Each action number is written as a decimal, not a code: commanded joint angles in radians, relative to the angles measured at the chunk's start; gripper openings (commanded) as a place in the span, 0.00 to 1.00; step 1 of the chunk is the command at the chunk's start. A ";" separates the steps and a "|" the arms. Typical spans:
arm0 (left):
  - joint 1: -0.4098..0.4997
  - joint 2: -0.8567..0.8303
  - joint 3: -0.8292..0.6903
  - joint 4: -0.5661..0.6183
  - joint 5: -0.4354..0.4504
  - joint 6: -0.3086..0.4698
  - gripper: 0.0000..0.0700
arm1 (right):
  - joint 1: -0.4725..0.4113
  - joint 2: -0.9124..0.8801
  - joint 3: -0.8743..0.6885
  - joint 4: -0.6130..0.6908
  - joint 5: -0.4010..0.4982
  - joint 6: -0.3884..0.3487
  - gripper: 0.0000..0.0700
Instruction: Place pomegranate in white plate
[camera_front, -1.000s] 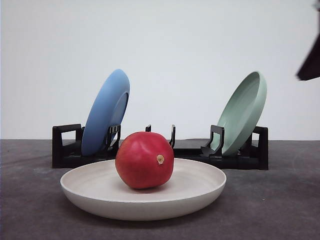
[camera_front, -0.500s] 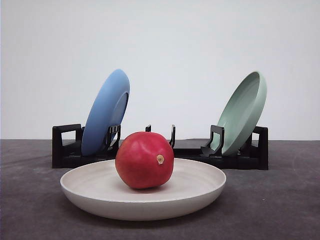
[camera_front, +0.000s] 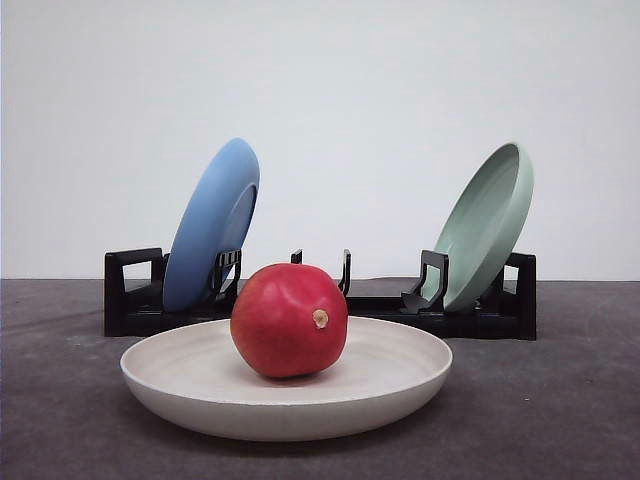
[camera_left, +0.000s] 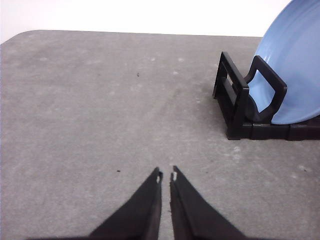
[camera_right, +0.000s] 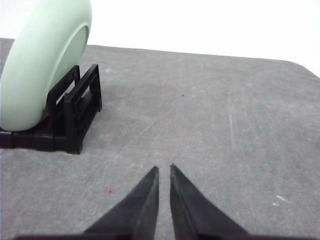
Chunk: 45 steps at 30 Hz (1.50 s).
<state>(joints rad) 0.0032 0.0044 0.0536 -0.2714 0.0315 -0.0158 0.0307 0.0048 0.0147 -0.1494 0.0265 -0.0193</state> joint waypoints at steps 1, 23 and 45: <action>0.000 0.000 -0.010 0.003 0.002 -0.003 0.02 | -0.002 -0.001 -0.004 0.008 0.000 0.008 0.05; 0.000 0.000 -0.010 0.003 0.002 -0.003 0.02 | -0.002 -0.001 -0.004 0.050 0.000 0.008 0.05; 0.000 0.000 -0.010 0.003 0.002 -0.003 0.02 | -0.002 -0.001 -0.004 0.049 0.000 0.008 0.05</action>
<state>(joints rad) 0.0032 0.0044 0.0532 -0.2710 0.0315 -0.0162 0.0307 0.0048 0.0147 -0.1135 0.0265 -0.0193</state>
